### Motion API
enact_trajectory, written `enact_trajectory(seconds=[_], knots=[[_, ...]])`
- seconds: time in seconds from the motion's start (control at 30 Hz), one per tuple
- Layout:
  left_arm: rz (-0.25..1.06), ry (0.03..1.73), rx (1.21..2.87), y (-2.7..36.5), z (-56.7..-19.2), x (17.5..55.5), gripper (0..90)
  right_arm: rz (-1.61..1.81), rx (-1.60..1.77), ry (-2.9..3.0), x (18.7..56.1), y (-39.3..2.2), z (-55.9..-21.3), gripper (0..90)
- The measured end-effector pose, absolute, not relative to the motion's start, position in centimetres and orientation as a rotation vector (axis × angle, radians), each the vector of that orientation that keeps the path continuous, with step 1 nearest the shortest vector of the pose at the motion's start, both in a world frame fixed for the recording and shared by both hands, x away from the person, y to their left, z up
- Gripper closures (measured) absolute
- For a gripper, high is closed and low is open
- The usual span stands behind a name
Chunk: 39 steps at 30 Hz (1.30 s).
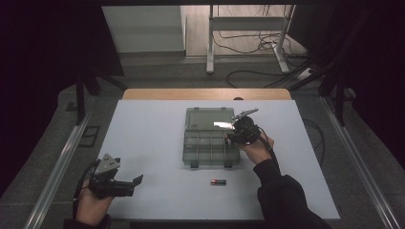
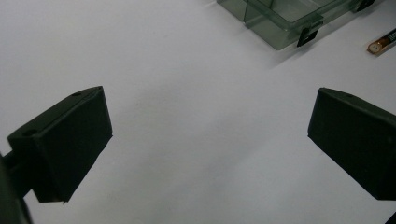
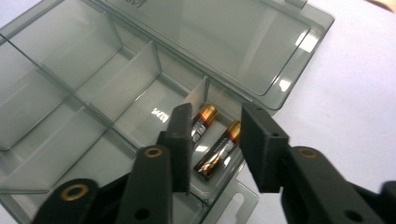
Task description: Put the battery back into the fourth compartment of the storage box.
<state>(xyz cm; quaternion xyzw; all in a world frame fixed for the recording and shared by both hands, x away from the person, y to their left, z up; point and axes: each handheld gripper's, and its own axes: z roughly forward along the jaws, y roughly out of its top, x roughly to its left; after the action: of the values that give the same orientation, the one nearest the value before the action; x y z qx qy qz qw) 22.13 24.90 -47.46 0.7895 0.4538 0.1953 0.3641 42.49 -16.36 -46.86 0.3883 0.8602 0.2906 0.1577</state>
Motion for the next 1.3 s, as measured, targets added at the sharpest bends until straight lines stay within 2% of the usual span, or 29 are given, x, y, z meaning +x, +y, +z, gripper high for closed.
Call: enact_trajectory(seconds=[0.1,0.2,0.3,0.37,0.4,0.43,0.47,0.5,0.57,0.83,1.3], knots=[[0.501,1.167,2.031,24.9,-47.5,22.1,0.2,0.851,1.102,2.475,42.3,-16.5,-46.6,52.9],[0.5,1.167,2.032,24.9,-47.5,22.1,0.2,0.861,1.093,2.485,42.1,-16.6,-46.4,48.5],[0.498,1.166,2.032,24.9,-47.5,22.1,0.2,0.891,1.053,2.511,41.6,-16.6,-46.1,38.4],[0.498,1.166,2.032,24.9,-47.5,22.1,0.2,0.899,1.044,2.519,41.5,-16.7,-46.0,36.0],[0.498,1.166,2.033,24.9,-47.5,22.1,0.2,0.914,1.04,2.523,41.3,-16.7,-45.8,29.8],[0.497,1.165,2.033,24.9,-47.5,22.1,0.2,0.914,1.04,2.523,41.3,-16.7,-45.8,29.8],[0.497,1.165,2.034,24.9,-47.5,22.1,0.2,0.923,1.033,2.525,41.0,-16.8,-45.6,23.8],[0.497,1.165,2.034,24.9,-47.5,22.1,0.2,0.923,1.033,2.525,41.0,-16.8,-45.6,23.8],[0.497,1.164,2.035,24.9,-47.5,22.1,0.2,0.945,1.014,2.539,40.7,-16.9,-45.4,15.3],[0.497,1.164,2.034,24.8,-47.5,22.1,0.2,0.921,0.951,2.569,39.6,-16.4,-45.3,0.0],[0.497,1.164,2.032,24.9,-47.4,22.1,0.2,0.942,0.839,2.592,37.1,-16.1,-44.7,0.0]])
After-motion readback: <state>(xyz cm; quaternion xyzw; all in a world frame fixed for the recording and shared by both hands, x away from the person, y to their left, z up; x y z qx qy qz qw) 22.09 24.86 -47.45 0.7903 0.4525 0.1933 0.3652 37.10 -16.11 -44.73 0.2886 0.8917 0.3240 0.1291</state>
